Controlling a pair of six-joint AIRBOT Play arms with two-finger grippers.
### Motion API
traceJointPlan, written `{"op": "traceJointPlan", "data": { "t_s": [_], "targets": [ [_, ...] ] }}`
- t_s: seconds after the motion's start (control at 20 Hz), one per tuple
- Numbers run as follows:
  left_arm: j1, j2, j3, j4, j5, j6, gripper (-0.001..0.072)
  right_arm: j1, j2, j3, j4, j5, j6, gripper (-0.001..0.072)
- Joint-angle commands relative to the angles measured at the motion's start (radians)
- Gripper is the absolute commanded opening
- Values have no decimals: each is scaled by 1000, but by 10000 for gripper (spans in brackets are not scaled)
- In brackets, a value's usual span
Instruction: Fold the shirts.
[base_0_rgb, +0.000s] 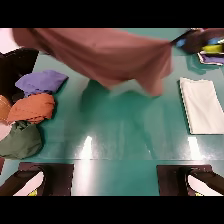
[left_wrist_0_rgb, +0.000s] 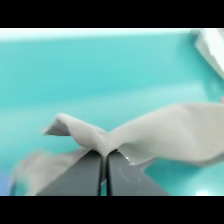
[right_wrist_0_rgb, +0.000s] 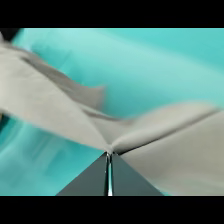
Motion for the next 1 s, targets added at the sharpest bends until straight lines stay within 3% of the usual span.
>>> {"op": "traceJointPlan", "data": {
  "t_s": [0.0,0.2,0.35,0.65,0.95],
  "targets": [
    [0,72,159,-21,-40,0,23,-14,141,113,-135,77,102,18],
    [0,57,188,-40,-50,0,23,-14,170,121,-175,132,163,17],
    [0,-9,137,-38,-75,0,23,-14,85,121,-174,186,194,18],
    [0,-251,-80,-21,-124,26,23,-14,-278,121,-174,264,201,18],
    [1,-605,-178,-18,-33,79,25,-14,-616,122,-167,156,172,20]
  ]
}}
